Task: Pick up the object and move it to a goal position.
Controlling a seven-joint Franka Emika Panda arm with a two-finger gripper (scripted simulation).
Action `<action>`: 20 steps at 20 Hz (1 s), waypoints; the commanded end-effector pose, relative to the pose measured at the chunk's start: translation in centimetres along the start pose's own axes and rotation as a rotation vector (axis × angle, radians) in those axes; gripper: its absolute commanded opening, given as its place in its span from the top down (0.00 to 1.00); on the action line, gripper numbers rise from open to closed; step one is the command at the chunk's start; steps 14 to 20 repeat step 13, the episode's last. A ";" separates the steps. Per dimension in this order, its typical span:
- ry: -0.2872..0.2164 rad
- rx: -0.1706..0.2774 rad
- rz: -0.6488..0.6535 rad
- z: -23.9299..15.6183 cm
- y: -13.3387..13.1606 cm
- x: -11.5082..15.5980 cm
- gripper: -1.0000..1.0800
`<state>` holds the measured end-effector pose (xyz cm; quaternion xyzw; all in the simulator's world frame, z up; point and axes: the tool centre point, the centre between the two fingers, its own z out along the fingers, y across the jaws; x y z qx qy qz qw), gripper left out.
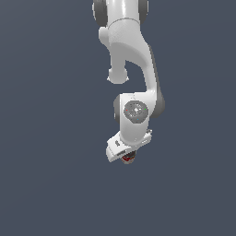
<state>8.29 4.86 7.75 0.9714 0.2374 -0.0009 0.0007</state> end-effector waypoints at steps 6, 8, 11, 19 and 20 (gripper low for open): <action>0.002 0.001 -0.003 -0.1 -1.9 2.8 1.00; 0.002 0.001 -0.003 -0.1 -2.1 3.1 1.00; 0.002 0.001 -0.003 -0.1 -2.3 3.5 1.00; 0.002 0.001 -0.003 -0.1 -2.3 3.5 1.00; 0.002 0.001 -0.003 -0.1 -2.3 3.5 1.00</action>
